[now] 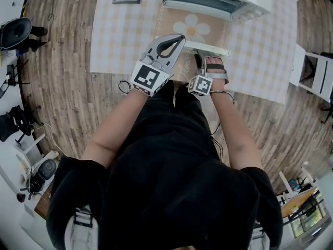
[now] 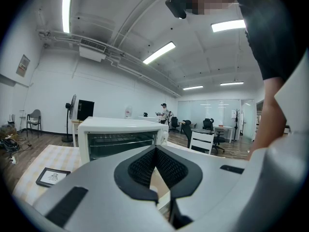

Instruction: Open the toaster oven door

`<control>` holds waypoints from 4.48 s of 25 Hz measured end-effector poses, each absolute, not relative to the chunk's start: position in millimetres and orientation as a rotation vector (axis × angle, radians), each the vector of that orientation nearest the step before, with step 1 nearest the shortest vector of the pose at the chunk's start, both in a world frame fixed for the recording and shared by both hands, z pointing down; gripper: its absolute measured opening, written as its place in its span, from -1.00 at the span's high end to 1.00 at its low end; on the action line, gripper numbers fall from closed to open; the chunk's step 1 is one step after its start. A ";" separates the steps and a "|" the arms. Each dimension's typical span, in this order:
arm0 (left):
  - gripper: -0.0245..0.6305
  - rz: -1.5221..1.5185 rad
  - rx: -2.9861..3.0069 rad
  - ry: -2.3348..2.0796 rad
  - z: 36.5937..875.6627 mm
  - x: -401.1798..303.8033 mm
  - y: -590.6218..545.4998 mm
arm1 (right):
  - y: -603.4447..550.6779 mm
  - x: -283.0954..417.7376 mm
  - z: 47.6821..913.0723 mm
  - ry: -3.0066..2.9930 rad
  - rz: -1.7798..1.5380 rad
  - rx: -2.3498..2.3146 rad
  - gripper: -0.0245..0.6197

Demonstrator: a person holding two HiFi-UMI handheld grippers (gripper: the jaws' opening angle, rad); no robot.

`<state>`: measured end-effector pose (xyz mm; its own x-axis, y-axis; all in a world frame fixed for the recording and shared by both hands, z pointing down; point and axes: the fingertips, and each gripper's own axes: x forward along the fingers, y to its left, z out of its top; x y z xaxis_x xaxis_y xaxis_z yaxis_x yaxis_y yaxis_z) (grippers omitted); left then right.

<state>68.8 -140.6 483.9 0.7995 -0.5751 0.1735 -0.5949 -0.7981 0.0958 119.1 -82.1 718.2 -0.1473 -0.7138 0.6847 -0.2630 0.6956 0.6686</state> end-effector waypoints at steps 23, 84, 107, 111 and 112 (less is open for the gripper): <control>0.89 0.230 2.860 -0.923 492.2 65.9 -135.6 | -78.7 120.1 722.7 -1.718 -0.447 0.743 0.45; 0.89 0.026 2.971 -0.928 324.8 57.9 -147.4 | -134.1 130.9 324.3 -2.819 0.048 1.318 0.87; 0.89 -0.003 2.994 -0.975 306.1 41.3 -155.7 | -129.4 169.5 321.2 -2.700 -0.029 1.479 0.87; 0.88 0.005 2.998 -0.972 308.2 39.7 -157.7 | -129.1 173.2 321.8 -2.696 -0.031 1.494 0.87; 0.89 0.007 2.997 -0.975 308.6 39.4 -158.1 | -129.0 173.6 322.0 -2.694 -0.033 1.496 0.87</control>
